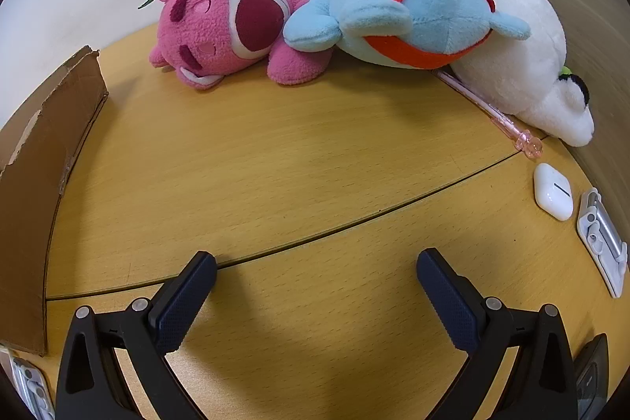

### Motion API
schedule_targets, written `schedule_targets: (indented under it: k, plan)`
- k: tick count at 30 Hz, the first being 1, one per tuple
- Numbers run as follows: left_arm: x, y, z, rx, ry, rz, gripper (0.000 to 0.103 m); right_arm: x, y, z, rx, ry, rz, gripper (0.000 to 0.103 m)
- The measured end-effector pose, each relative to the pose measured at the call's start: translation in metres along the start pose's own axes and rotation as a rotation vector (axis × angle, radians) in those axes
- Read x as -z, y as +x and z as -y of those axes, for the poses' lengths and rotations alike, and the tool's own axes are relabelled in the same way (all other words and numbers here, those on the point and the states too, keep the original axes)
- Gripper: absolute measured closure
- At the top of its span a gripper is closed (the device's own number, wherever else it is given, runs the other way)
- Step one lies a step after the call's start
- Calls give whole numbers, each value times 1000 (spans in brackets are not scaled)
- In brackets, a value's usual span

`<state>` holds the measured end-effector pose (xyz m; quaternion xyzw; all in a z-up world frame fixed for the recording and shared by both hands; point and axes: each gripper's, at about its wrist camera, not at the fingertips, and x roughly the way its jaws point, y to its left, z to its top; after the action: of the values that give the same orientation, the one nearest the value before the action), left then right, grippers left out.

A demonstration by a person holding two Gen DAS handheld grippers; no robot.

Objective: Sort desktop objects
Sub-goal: 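Move both grippers to the pink-and-teal pig plush and close on it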

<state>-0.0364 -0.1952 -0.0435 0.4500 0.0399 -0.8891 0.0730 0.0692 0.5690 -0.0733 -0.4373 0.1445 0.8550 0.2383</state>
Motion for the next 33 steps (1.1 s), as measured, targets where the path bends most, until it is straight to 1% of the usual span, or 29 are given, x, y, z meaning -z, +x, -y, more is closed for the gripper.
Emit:
schedule_targets:
  k: [9,10,12,13,15,17,18,19,20,22,23,25,26,27,29,31,32,33]
  plan:
    - [0,0,0,0,1,-1,0,-1,3,1,4,4,-3,0]
    - [0,0,0,0,1,-1,0,-1,3,1,1,2,-18,0]
    - [0,0,0,0,1,-1,0,3,-1,-1,-30,-44,-79,0]
    - [0,0,0,0,1,-1,0,10,-6,-4,-46,-70,-94,0]
    - [0,0,0,0,3,-2,0,31,-24,-15,-51,-127,-92,0]
    - [2,-3,1,9,19,-19,0,59,-58,-33,-40,-229,-39,0]
    - [5,-7,2,18,24,-44,1,72,-77,-41,-41,-271,-11,0]
    - [10,-12,3,29,22,-62,1,82,-93,-49,-66,-302,-1,0]
    - [16,-24,4,59,10,-60,1,96,-117,-60,-131,-349,-1,0]
    - [29,-61,7,161,-11,-18,1,116,-154,-79,-239,-415,21,0]
    - [38,-90,12,226,-15,17,1,129,-179,-92,-294,-456,56,0]
    - [54,-135,25,315,-10,68,1,146,-213,-111,-356,-512,130,0]
    - [60,-149,31,353,1,71,1,154,-226,-123,-390,-536,168,0]
    - [69,-165,43,424,28,53,1,161,-236,-138,-442,-560,191,0]
    - [88,-186,70,542,94,5,1,167,-242,-169,-521,-610,189,0]
    - [105,-192,92,618,133,-31,1,178,-242,-196,-570,-646,172,0]
    - [114,-191,105,648,161,-61,1,183,-237,-215,-623,-668,139,0]
    - [124,-188,119,667,199,-94,1,187,-232,-224,-665,-678,106,0]
